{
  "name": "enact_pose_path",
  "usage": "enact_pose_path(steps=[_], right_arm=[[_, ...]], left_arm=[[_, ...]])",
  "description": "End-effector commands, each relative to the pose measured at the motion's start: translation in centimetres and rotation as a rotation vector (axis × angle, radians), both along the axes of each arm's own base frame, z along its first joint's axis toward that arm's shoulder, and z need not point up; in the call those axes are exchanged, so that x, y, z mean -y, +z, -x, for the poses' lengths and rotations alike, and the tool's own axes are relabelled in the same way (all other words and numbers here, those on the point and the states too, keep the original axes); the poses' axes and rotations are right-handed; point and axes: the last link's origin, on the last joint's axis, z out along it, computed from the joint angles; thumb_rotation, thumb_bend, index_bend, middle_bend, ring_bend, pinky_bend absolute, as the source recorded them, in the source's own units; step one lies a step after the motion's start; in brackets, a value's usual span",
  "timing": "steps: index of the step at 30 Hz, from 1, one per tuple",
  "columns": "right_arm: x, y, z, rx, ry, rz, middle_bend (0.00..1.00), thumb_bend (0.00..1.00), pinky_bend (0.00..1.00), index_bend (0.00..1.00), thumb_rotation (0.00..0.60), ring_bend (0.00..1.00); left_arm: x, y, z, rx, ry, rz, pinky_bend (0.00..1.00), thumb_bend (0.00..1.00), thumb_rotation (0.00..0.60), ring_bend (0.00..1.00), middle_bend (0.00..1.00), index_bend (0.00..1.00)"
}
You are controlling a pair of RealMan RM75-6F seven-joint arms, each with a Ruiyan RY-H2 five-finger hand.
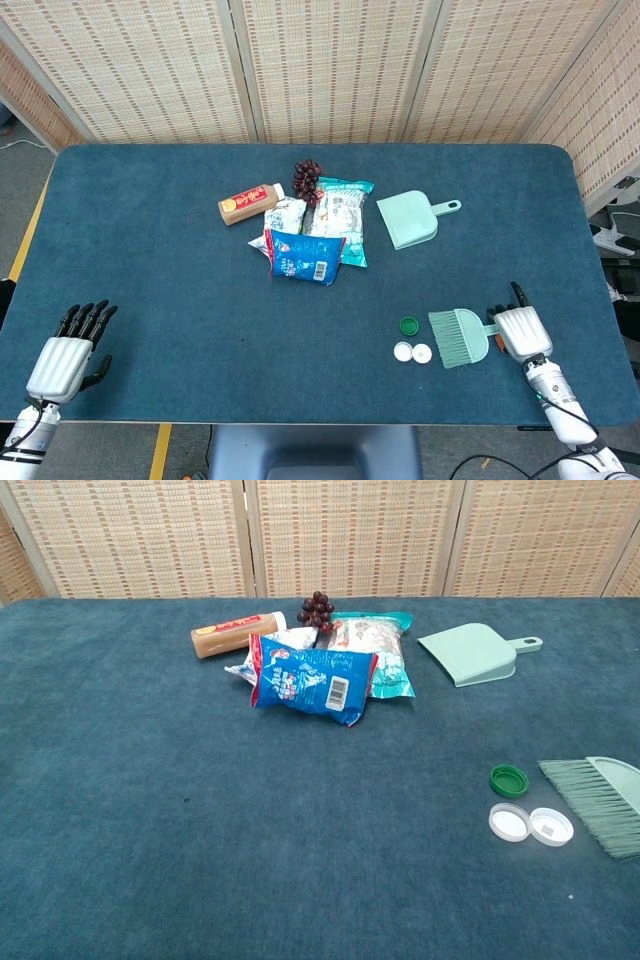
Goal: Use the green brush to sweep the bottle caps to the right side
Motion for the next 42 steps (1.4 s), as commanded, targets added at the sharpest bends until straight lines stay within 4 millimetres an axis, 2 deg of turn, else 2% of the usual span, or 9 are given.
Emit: enact_pose_path(steps=[1,12,15,19,24,31,36,42], right_arm=[[0.0,0.3,-0.2,0.008,0.009,0.001,0.87,0.54,0.0,0.95,0.6,0.59],[-0.1,5.0,-2.6,0.04,0.098,0.061,0.9,0.54,0.0,0.97,0.6,0.62],[-0.2,6.3,-4.0,0.03,0.133,0.062,0.9,0.54,0.0,0.97,0.6,0.62],[-0.1,7.0,-7.2,-0.025,0.218,0.03,0.9,0.54,0.0,0.97,0.6,0.62],[0.0,6.1,-12.4,-0.126,0.334,-0.046,0.9,0.54,0.0,0.97,0.6,0.62],[0.1,3.0,-17.8,-0.299,0.454,-0.134,0.9,0.54,0.0,0.97,0.6,0.62],[0.0,0.9,-19.6,-0.472,0.528,-0.154,0.9,0.54,0.0,0.97,0.6,0.62],[-0.3,-0.4,-19.9,-0.589,0.548,-0.165,0.9,0.54,0.0,0.97,0.6,0.63]], left_arm=[[0.1,0.0,0.0,0.001,-0.002,0.0,0.05,0.43,0.6,0.0,0.0,0.0],[0.2,0.1,-0.3,0.008,-0.011,0.002,0.05,0.43,0.6,0.0,0.0,0.0],[0.2,0.0,-0.3,0.012,-0.012,0.006,0.05,0.43,0.6,0.0,0.0,0.0],[0.3,0.0,-0.5,0.017,-0.019,0.009,0.05,0.43,0.6,0.0,0.0,0.0],[0.3,0.2,-0.5,0.026,-0.02,0.008,0.05,0.43,0.6,0.0,0.0,0.0],[0.3,0.5,-0.5,0.035,-0.022,0.008,0.06,0.43,0.6,0.0,0.0,0.0],[0.3,0.6,-0.4,0.038,-0.018,0.005,0.06,0.43,0.6,0.0,0.0,0.0],[0.3,0.7,-0.3,0.039,-0.016,0.006,0.06,0.43,0.6,0.0,0.0,0.0]])
